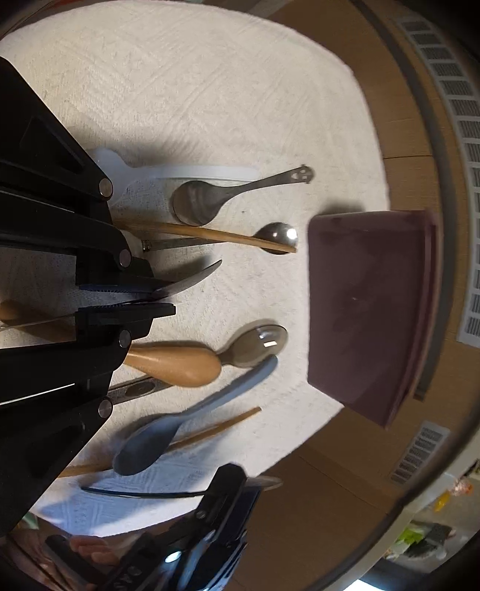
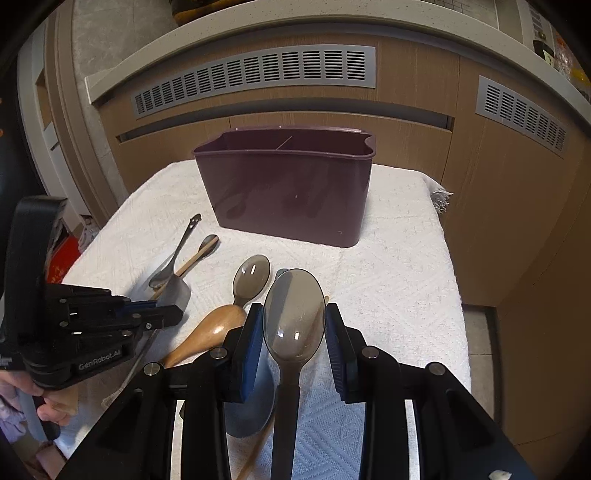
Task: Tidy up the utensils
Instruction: 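Lift the knife and grey spoon with both tools over the maroon holder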
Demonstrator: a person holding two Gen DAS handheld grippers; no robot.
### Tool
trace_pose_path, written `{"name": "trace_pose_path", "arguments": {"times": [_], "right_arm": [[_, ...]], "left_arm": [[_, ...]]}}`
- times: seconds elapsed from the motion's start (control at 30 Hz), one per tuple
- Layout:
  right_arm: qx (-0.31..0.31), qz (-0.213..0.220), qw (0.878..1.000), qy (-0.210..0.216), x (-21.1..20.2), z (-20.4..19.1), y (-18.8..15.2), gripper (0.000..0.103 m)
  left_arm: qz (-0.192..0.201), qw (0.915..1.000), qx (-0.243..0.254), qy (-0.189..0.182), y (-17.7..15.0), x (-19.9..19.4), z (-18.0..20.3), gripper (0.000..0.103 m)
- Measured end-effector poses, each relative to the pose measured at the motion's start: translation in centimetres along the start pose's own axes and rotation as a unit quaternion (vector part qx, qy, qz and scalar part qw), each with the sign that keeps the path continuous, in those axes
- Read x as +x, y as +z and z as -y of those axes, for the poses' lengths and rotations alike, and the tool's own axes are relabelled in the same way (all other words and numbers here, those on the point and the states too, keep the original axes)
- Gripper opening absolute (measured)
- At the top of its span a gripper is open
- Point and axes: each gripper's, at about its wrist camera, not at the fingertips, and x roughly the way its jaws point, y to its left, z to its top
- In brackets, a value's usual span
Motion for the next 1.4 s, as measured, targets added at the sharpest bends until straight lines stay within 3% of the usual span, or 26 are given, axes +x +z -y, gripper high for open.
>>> {"name": "trace_pose_path", "arguments": {"times": [0.13,0.23,0.33,0.5,0.7,0.8,0.87,0.97,1.03,1.17,1.4], "right_arm": [[-0.003,-0.001,1.000,-0.009,-0.1,-0.1,-0.3,0.029],[-0.002,-0.003,1.000,-0.010,-0.1,0.0,-0.6,0.029],[0.001,0.003,1.000,-0.010,-0.3,0.1,-0.7,0.029],[0.008,0.032,0.999,0.014,-1.7,0.1,-0.6,0.029],[0.018,0.097,0.995,0.035,-5.1,-0.2,1.4,0.029],[0.005,0.154,0.987,0.032,-8.0,-0.2,4.9,0.029],[-0.017,0.194,0.981,0.018,-9.9,-0.6,7.9,0.029],[-0.036,0.236,0.971,0.013,-11.5,-0.7,12.8,0.029],[-0.038,0.251,0.967,0.003,-11.5,-0.4,15.1,0.029],[-0.032,0.258,0.965,-0.016,-9.7,0.3,17.7,0.029],[-0.014,0.225,0.974,-0.026,-4.4,2.2,19.3,0.029]], "left_arm": [[-0.041,0.9992,0.003,0.003,1.5,0.0,-0.7,0.007],[-0.045,0.9989,0.007,0.007,2.0,0.4,-0.6,0.007],[-0.015,0.9995,0.025,0.015,1.5,0.2,-0.1,0.005],[0.091,0.9957,0.002,-0.014,-0.4,-4.0,-0.8,0.002],[0.217,0.9754,-0.015,-0.033,0.2,-10.5,-0.7,0.002],[0.271,0.9601,0.000,-0.070,3.7,-15.2,-0.2,0.002],[0.319,0.9444,0.020,-0.076,6.7,-18.2,0.3,0.002],[0.377,0.9227,0.039,-0.070,11.0,-20.2,0.7,0.002],[0.399,0.9132,0.037,-0.071,13.4,-20.2,0.6,0.002],[0.417,0.9058,0.033,-0.068,16.6,-18.4,0.0,0.002],[0.417,0.9068,0.030,-0.058,19.4,-14.4,-0.6,0.002]]}}
